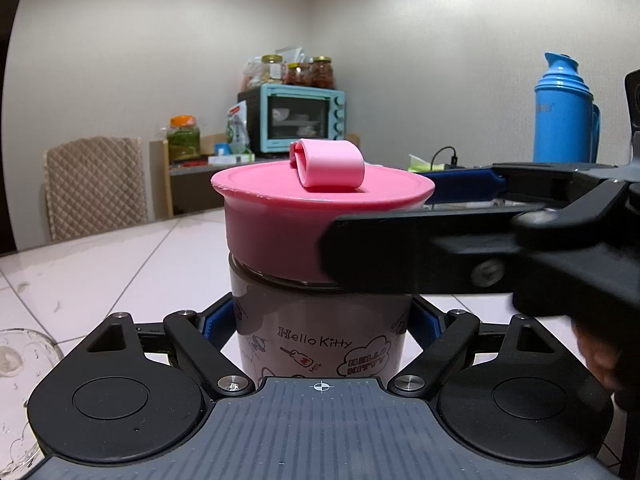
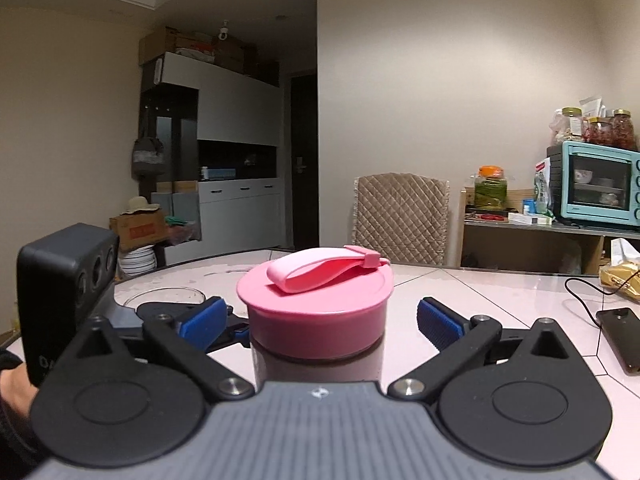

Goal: Unscrew bottle cap and pour
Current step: 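Twist the pink cap again with the right gripper while left holds bottle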

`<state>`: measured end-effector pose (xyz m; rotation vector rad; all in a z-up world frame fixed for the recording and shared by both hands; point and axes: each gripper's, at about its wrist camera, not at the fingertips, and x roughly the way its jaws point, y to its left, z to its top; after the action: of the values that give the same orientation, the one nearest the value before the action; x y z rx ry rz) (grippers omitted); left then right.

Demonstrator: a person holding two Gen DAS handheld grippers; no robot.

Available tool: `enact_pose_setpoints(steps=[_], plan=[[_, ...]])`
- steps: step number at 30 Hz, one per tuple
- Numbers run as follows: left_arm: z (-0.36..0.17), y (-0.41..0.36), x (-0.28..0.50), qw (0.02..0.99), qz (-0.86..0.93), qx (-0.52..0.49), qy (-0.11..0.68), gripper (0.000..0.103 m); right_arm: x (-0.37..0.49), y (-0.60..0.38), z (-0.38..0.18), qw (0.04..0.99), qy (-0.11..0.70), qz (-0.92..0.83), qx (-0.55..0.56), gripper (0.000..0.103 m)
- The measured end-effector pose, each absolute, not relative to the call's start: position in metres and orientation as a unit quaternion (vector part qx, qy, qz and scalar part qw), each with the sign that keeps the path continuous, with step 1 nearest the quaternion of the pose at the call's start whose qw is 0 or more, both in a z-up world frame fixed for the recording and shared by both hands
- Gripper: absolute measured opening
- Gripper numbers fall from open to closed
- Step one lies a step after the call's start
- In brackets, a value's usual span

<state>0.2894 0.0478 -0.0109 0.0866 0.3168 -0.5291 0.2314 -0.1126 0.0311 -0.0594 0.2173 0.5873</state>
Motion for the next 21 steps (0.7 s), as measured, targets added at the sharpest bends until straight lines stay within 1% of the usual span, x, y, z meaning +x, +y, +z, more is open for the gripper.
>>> enact_pose_setpoints(steps=[13,21], plan=[[-0.011,0.047,0.29,0.952,-0.262,0.043,0.156,0.09,0.229,-0.103,0.02,0.956,0.108,0.272,-0.03,0.096],[-0.01,0.045,0.291,0.949,-0.269,0.047,0.157,0.09,0.228,-0.102,0.02,0.958,0.112,0.263,-0.027,0.096]])
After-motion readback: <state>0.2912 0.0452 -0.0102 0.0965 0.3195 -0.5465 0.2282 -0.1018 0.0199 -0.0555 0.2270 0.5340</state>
